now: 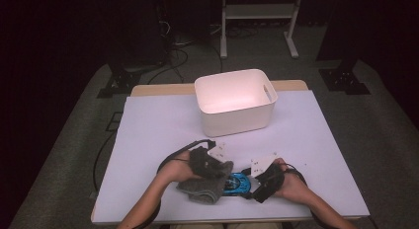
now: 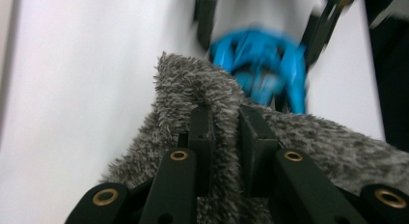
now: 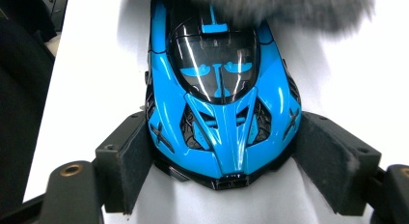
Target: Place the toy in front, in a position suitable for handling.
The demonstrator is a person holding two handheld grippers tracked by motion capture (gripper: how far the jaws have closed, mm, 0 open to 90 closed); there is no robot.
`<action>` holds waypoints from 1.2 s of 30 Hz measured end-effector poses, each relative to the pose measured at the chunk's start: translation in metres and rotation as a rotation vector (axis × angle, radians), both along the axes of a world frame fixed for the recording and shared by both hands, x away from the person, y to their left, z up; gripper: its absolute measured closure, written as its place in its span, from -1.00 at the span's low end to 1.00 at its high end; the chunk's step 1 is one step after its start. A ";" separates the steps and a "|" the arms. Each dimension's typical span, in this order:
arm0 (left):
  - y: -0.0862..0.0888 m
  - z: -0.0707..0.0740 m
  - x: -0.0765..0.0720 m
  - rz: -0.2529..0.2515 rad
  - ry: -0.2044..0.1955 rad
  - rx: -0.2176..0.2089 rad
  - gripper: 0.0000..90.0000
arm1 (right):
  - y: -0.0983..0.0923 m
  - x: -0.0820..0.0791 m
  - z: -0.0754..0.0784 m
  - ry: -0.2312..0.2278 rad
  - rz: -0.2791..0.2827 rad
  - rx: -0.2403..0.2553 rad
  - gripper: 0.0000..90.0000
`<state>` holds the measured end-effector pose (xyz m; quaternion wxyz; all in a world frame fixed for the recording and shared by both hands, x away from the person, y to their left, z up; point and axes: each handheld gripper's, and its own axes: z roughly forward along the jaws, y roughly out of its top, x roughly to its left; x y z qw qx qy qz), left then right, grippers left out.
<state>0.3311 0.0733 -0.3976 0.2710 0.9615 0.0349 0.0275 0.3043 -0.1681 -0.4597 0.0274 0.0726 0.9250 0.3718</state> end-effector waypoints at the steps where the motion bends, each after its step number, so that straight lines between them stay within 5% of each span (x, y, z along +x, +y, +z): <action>1: 0.006 0.000 0.000 0.009 0.005 0.005 0.72 | 0.000 0.000 0.000 0.000 0.001 -0.001 -0.51; 9: 0.024 -0.003 -0.001 0.034 0.046 -0.040 0.72 | 0.001 0.000 0.000 0.003 -0.002 -0.003 -0.51; 19: -0.020 -0.004 -0.010 -0.078 0.082 -0.099 0.72 | 0.001 0.000 0.001 0.006 -0.002 -0.009 -0.51; 25: -0.041 -0.007 -0.019 -0.138 0.080 -0.083 0.72 | 0.001 0.000 0.001 0.005 -0.002 -0.006 -0.51; 30: -0.025 -0.003 -0.018 -0.113 0.081 -0.074 0.72 | 0.000 0.000 0.000 0.004 -0.003 -0.002 -0.51; 36: 0.010 -0.001 -0.013 -0.017 0.066 -0.030 0.72 | 0.003 0.000 0.002 0.011 -0.009 -0.024 -0.52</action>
